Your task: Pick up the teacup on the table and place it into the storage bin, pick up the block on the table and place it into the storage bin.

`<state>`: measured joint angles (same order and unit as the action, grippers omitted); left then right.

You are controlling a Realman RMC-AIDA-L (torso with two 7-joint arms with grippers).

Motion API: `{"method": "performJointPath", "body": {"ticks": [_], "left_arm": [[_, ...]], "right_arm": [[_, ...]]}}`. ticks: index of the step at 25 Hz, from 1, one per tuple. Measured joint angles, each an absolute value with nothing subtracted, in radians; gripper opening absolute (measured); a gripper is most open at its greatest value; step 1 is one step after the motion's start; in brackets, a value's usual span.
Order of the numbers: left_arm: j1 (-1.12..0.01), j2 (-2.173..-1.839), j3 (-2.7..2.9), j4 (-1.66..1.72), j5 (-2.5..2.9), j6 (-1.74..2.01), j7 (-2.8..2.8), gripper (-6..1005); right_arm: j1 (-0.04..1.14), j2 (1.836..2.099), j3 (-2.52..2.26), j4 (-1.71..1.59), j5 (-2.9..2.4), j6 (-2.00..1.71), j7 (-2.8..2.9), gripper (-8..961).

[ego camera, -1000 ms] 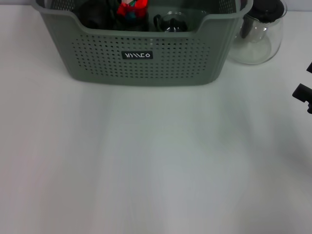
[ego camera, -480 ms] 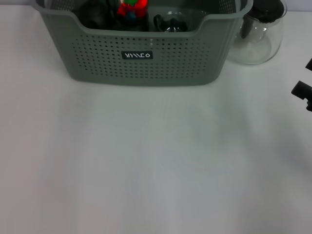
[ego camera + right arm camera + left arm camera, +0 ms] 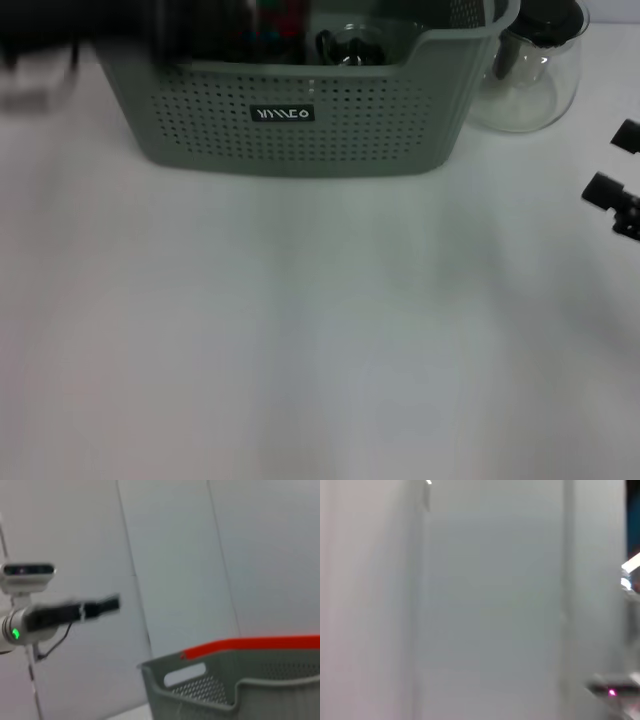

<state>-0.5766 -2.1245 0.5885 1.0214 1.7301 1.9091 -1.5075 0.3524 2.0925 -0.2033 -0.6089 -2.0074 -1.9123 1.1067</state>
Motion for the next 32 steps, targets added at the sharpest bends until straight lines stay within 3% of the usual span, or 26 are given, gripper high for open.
{"method": "performJointPath", "body": {"ticks": [3, 6, 15, 32], "left_arm": [[-0.519, -2.157, 0.614, 0.972, 1.931, 1.938, -1.383, 794], [-0.51, -2.168, 0.652, 0.866, 2.096, 1.859, -1.302, 795], [-0.553, -2.16, 0.674, 0.75, 2.223, 1.762, -1.243, 803], [-0.502, -2.168, 0.587, 0.755, 2.262, 1.822, -1.193, 803]], "right_arm": [[0.352, 2.096, -0.221, -0.595, -2.04, -1.91, 1.055, 852], [0.352, 2.096, -0.234, -0.553, -2.076, -1.905, 0.963, 852], [0.388, 2.098, -0.297, -0.472, -2.184, -1.852, 0.862, 852], [0.396, 2.095, -0.349, -0.427, -2.19, -1.83, 0.86, 852]]}}
